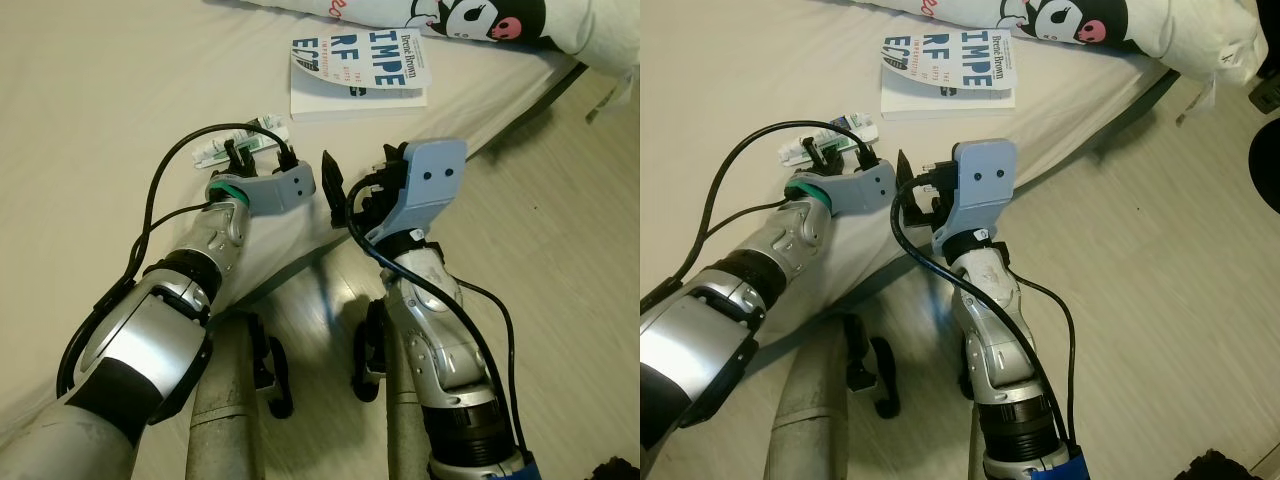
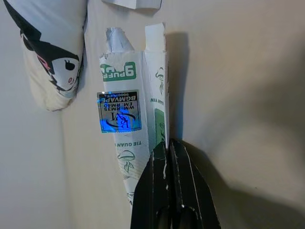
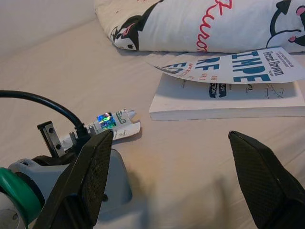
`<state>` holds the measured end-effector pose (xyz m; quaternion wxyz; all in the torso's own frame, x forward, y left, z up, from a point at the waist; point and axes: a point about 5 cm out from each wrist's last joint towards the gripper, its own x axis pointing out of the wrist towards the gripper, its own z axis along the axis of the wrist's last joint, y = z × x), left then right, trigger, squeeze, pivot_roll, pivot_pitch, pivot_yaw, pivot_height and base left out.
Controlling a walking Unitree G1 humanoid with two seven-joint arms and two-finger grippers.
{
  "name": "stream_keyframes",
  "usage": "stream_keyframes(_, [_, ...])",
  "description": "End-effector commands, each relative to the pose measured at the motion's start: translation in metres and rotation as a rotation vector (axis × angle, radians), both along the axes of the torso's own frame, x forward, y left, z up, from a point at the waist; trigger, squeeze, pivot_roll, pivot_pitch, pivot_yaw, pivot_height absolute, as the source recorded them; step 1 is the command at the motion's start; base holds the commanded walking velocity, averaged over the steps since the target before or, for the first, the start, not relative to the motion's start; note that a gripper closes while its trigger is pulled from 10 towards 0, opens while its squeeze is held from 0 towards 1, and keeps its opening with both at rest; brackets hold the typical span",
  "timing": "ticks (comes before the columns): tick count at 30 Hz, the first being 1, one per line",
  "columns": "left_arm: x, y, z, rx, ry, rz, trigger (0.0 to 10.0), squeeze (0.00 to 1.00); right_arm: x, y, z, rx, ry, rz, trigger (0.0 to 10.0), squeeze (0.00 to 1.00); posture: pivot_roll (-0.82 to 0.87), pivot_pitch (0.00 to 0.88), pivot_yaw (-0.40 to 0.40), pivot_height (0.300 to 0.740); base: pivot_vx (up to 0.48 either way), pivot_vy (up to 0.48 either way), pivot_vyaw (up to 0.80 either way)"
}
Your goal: Clean up the room
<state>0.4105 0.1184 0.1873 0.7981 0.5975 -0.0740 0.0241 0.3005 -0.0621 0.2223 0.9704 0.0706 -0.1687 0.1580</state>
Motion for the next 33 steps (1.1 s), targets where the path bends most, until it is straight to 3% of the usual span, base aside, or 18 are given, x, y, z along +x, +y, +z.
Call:
stream_keyframes(1, [-0.004,0.008,-0.016,-0.082,0.056,0.034,0.0,0.00,-0.002,0.001,-0.006,0.003,0.018,0.009,10.0,0.00,-0.20,0.563,0.130,0.635,0.000,0.000,0.00])
stream_keyframes(2, [-0.004,0.008,-0.016,-0.082,0.056,0.034,0.0,0.00,-0.002,0.001,-0.006,0.003,0.018,0.009,10.0,0.00,-0.20,0.563,0.130,0.635,0.000,0.000,0.00])
stream_keyframes(4, [0.000,0.009,-0.003,-0.298,0.041,0.040,0.0,0.00,0.000,-0.002,-0.006,-0.002,0.009,0.006,10.0,0.00,-0.18,0.488,0.131,0.635,0.000,0.000,0.00])
stream_keyframes(5, [0.002,0.008,0.006,-0.419,0.022,0.005,3.7,0.00,0.001,-0.005,-0.006,-0.003,0.001,0.002,10.0,0.00,-0.17,0.457,0.131,0.635,0.000,0.000,0.00])
stream_keyframes(6, [0.002,0.008,0.006,-0.419,0.022,0.005,3.7,0.00,0.001,-0.005,-0.006,-0.003,0.001,0.002,10.0,0.00,-0.17,0.457,0.131,0.635,0.000,0.000,0.00])
stream_keyframes(7, [0.003,0.005,0.026,-0.567,-0.029,-0.113,10.0,0.00,0.002,-0.011,-0.003,-0.004,-0.019,-0.009,10.0,0.00,-0.15,0.403,0.127,0.635,0.000,0.000,0.00])
stream_keyframes(9, [0.003,0.005,0.026,-0.567,-0.029,-0.113,10.0,0.00,0.002,-0.011,-0.003,-0.004,-0.019,-0.009,10.0,0.00,-0.15,0.403,0.127,0.635,0.000,0.000,0.00])
stream_keyframes(12, [-0.001,0.009,0.041,-0.666,-0.087,-0.216,10.0,0.00,0.004,-0.017,-0.003,-0.006,-0.031,-0.020,10.0,0.00,-0.14,0.349,0.120,0.635,0.000,0.000,0.00])
stream_keyframes(14, [-0.015,0.024,0.053,-0.867,-0.122,-0.270,10.0,0.00,0.005,-0.026,-0.003,-0.005,-0.040,-0.040,10.0,0.00,-0.12,0.289,0.107,0.635,0.000,0.000,0.00])
stream_keyframes(15, [-0.015,0.024,0.053,-0.867,-0.122,-0.270,10.0,0.00,0.005,-0.026,-0.003,-0.005,-0.040,-0.040,10.0,0.00,-0.12,0.289,0.107,0.635,0.000,0.000,0.00])
stream_keyframes(16, [-0.026,0.029,0.057,-0.967,-0.117,-0.291,10.0,0.00,0.004,-0.030,-0.005,-0.004,-0.039,-0.049,10.0,0.00,-0.11,0.253,0.094,0.635,0.000,0.000,0.00])
stream_keyframes(19, [-0.026,0.029,0.057,-0.967,-0.117,-0.291,10.0,0.00,0.004,-0.030,-0.005,-0.004,-0.039,-0.049,10.0,0.00,-0.11,0.253,0.094,0.635,0.000,0.000,0.00])
stream_keyframes(20, [-0.036,0.033,0.060,-1.063,-0.122,-0.305,10.0,0.00,0.003,-0.034,-0.008,-0.001,-0.036,-0.057,10.0,0.00,-0.11,0.221,0.081,0.635,0.000,0.000,0.00])
stream_keyframes(21, [-0.036,0.033,0.060,-1.063,-0.122,-0.305,10.0,0.00,0.003,-0.034,-0.008,-0.001,-0.036,-0.057,10.0,0.00,-0.11,0.221,0.081,0.635,0.000,0.000,0.00])
stream_keyframes(22, [-0.050,0.033,0.065,-1.155,-0.151,-0.332,10.0,0.00,0.001,-0.040,-0.012,-0.007,-0.031,-0.073,10.0,0.00,-0.10,0.163,0.051,0.635,0.000,0.000,0.00])
stream_keyframes(24, [-0.050,0.033,0.065,-1.155,-0.151,-0.332,10.0,0.00,0.001,-0.040,-0.012,-0.007,-0.031,-0.073,10.0,0.00,-0.10,0.163,0.051,0.635,0.000,0.000,0.00])
stream_keyframes(28, [-0.075,0.030,0.065,-1.252,-0.205,-0.378,10.0,0.00,-0.006,-0.059,-0.028,-0.036,0.005,-0.146,10.0,0.00,-0.10,0.104,0.023,0.639,0.000,0.000,0.00])
stream_keyframes(33, [-0.076,0.030,0.062,-1.295,-0.194,-0.364,10.0,0.00,-0.005,-0.073,-0.035,-0.048,0.025,-0.197,10.0,0.00,-0.12,0.065,0.012,0.654,0.000,0.000,0.00])
